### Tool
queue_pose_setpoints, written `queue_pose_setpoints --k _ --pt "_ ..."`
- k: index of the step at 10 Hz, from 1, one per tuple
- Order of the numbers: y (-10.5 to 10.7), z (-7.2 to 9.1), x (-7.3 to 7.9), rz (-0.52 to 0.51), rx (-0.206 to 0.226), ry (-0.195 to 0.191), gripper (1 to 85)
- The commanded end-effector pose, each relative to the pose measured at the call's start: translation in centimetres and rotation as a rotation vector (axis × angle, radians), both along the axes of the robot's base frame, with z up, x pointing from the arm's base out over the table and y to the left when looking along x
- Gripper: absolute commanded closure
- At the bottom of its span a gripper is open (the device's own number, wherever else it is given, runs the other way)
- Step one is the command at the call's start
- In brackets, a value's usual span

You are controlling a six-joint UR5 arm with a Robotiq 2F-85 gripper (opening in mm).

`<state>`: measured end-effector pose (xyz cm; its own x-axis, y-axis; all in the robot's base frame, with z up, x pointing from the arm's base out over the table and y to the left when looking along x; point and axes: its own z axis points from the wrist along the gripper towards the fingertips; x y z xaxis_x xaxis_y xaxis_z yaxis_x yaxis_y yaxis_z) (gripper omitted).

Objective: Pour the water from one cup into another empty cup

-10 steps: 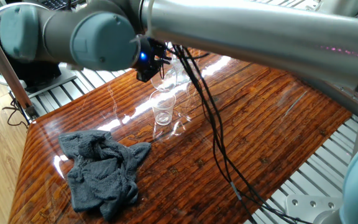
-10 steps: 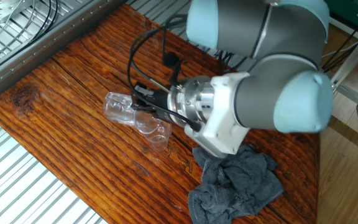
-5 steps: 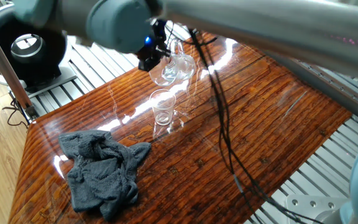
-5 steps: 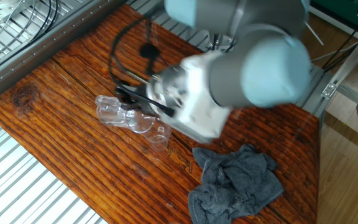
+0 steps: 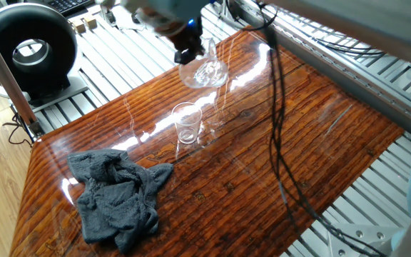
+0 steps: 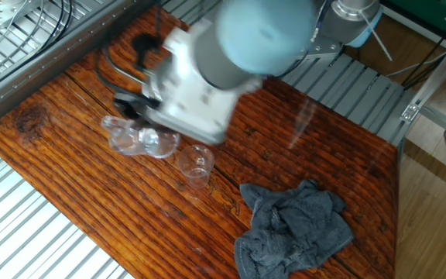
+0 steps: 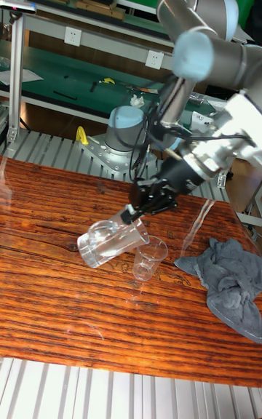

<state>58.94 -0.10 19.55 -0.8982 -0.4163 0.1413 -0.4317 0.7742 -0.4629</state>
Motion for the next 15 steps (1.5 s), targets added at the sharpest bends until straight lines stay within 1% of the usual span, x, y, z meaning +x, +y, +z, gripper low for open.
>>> queue_pose_setpoints --k 1,2,3,5,6,7,8,9,10,11,12,13,14,15 --pt "-0.2 -1.3 -1.0 0.009 0.133 0.045 84.7" --pt "0.8 -2.0 -1.6 0.04 0.191 0.08 84.7" --pt "0.5 -2.1 -1.8 0.074 0.196 0.099 84.7" --pt "-0.6 -2.6 -1.9 0.132 0.206 0.121 84.7" --pt "-1.9 -2.5 -1.6 0.196 0.194 0.13 84.7" --pt "-2.3 -2.4 -2.0 0.225 0.209 0.145 84.7" --pt "-2.7 -2.2 -2.4 0.291 0.233 0.178 84.7" --pt "-3.1 -2.4 -2.8 0.341 0.271 0.203 84.7" --pt "-3.1 -2.9 -3.3 0.363 0.323 0.212 84.7" --pt "-2.7 -3.6 -3.8 0.367 0.351 0.211 84.7" --pt "-2.2 -4.5 -4.3 0.39 0.382 0.224 84.7" --pt "-2.1 -5.3 -4.5 0.417 0.394 0.239 84.7" --pt "-2.6 -5.7 -4.8 0.448 0.378 0.267 84.7" --pt "-2.6 -5.9 -5.2 0.469 0.382 0.29 84.7"
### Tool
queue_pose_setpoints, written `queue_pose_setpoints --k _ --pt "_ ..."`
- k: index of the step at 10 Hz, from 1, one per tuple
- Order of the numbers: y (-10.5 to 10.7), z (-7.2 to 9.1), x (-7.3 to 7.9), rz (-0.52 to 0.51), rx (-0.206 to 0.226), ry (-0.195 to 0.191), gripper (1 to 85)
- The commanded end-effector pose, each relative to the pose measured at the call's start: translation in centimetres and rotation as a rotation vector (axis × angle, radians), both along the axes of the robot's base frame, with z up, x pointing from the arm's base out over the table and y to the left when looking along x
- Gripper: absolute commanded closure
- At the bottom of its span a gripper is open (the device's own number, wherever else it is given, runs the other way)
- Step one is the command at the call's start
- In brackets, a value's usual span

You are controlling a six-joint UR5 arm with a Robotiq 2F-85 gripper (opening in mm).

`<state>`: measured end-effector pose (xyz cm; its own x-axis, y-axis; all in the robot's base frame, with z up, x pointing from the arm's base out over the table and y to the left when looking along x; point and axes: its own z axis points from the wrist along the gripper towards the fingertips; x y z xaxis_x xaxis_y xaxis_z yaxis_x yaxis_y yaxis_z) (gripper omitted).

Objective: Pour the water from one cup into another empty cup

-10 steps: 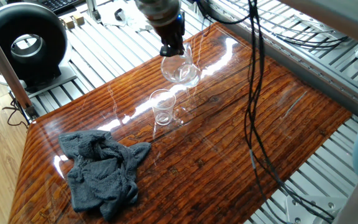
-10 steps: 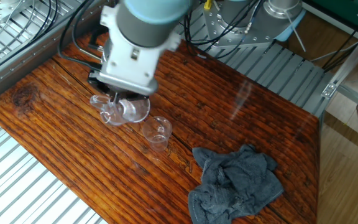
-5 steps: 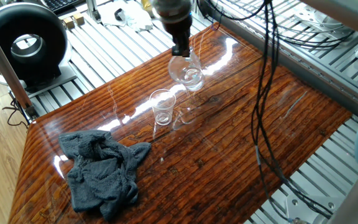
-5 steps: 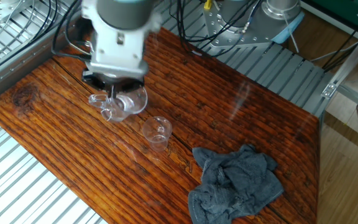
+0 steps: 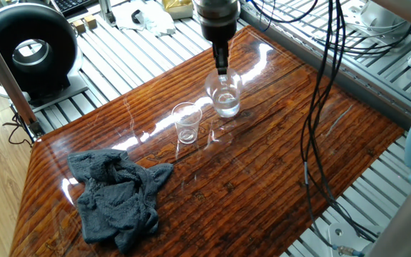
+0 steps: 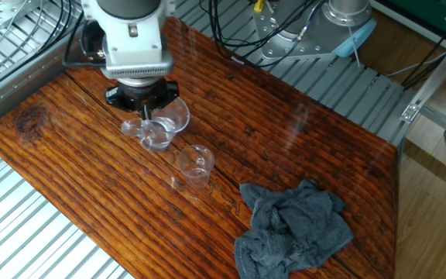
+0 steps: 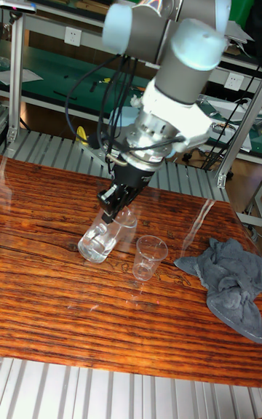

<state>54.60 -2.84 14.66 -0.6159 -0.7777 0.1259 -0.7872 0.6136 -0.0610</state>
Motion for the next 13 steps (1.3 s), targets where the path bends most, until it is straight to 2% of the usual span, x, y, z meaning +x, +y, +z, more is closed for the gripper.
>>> queue_pose_setpoints --k 1,6,8,10,13 --pt "0.3 -1.0 -1.2 0.081 0.046 0.052 84.7" --pt "1.4 -0.9 -2.7 0.154 0.101 0.111 84.7" --pt "1.8 -0.9 -2.9 0.171 0.118 0.116 84.7" --pt "1.4 -1.1 -3.0 0.179 0.108 0.116 84.7" --pt "1.6 -1.8 -3.5 0.195 0.131 0.116 84.7"
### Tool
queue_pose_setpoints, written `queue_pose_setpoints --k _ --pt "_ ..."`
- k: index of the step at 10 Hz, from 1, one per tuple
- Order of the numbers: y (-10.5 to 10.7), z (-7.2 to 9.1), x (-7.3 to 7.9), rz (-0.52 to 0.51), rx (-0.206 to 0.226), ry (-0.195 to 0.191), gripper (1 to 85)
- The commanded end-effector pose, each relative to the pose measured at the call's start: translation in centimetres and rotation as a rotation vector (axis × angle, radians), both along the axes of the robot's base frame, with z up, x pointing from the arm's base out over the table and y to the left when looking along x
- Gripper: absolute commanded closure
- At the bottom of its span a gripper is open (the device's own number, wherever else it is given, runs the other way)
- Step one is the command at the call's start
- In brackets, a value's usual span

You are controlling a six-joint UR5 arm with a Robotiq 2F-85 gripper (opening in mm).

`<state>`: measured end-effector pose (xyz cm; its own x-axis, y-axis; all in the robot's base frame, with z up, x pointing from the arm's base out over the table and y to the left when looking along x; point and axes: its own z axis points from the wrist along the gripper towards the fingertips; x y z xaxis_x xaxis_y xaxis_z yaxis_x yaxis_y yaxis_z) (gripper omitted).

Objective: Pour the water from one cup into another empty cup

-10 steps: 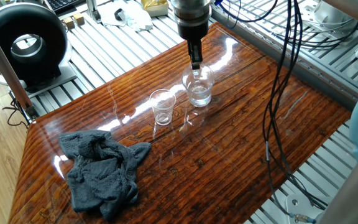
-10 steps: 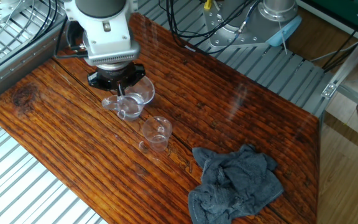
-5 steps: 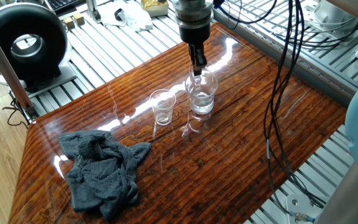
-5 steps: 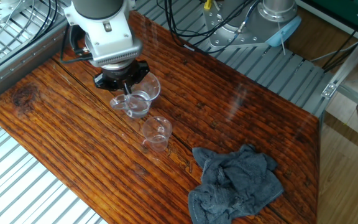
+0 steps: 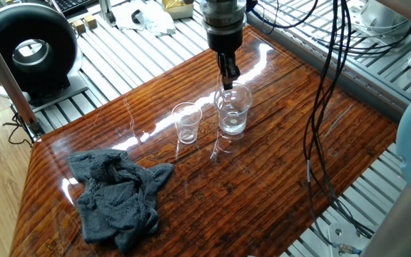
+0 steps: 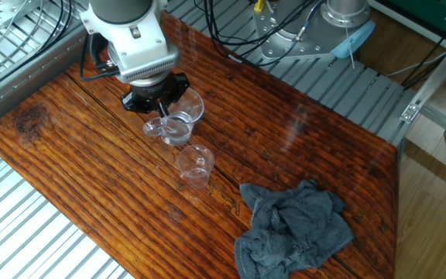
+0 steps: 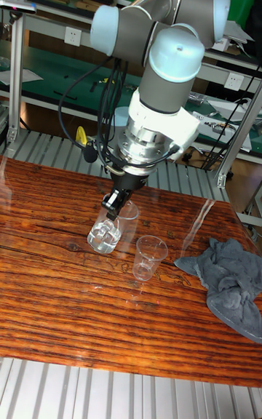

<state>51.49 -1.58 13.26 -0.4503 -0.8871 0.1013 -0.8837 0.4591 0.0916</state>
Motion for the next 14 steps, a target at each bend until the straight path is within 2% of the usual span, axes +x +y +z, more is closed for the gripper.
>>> queue_pose_setpoints --k 1,3,5,6,7,8,11,14 --pt "0.2 -0.4 -0.4 0.01 0.02 0.001 84.7" --pt "-0.1 -0.5 -0.1 0.021 0.01 -0.009 84.7" --pt "-0.3 -0.8 0.9 0.067 0.006 -0.042 83.3" --pt "0.0 -0.8 1.1 0.079 0.017 -0.047 82.7" --pt "0.1 -0.8 1.0 0.081 0.023 -0.043 80.0" --pt "0.1 -0.9 1.0 0.091 0.021 -0.042 72.0" --pt "-1.0 -0.9 2.5 0.136 -0.021 -0.091 60.7" --pt "-0.5 -0.8 3.6 0.164 -0.012 -0.113 53.0"
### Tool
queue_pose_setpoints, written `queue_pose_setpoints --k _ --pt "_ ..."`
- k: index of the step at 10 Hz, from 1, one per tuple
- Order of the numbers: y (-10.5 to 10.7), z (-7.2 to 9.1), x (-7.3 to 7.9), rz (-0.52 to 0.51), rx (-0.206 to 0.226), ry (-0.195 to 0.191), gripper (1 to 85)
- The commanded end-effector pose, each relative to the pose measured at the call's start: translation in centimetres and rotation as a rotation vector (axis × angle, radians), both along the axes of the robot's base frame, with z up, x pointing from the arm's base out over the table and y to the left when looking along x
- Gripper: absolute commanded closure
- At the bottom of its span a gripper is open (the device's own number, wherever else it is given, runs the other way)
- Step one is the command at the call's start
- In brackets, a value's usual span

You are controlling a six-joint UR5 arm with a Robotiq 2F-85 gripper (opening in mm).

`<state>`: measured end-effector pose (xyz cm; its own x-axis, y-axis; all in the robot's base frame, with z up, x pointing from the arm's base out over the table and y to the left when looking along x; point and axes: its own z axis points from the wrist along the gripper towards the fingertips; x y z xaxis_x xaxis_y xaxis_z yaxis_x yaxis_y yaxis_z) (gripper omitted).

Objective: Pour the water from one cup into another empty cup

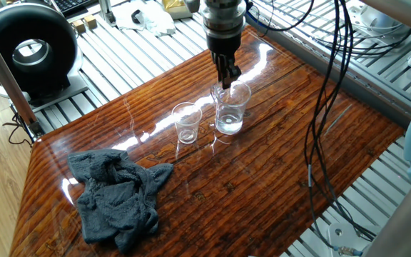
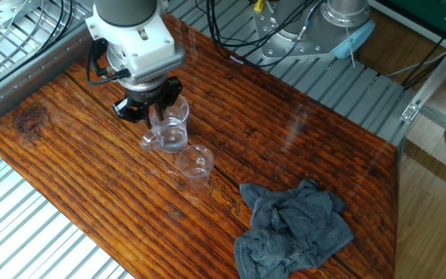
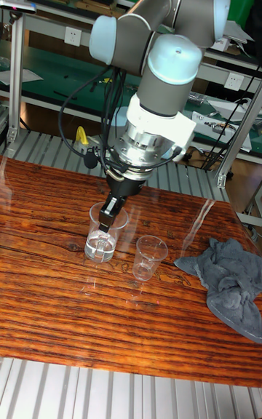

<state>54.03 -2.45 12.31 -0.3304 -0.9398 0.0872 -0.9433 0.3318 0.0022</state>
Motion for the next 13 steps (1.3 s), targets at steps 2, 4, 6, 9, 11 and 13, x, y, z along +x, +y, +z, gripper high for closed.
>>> queue_pose_setpoints --k 2,4,6,9,11,13 --pt "1.2 0.5 1.8 0.069 0.025 -0.019 45.0" --pt "1.8 1.0 2.2 0.079 0.027 -0.005 38.7" --pt "2.4 2.9 2.7 0.055 0.006 0.009 38.7" --pt "7.8 5.0 5.5 -0.194 0.1 -0.029 45.7" --pt "9.6 5.7 7.8 -0.415 0.094 -0.079 72.0" --pt "10.8 6.1 9.6 -0.612 0.064 -0.123 84.7"
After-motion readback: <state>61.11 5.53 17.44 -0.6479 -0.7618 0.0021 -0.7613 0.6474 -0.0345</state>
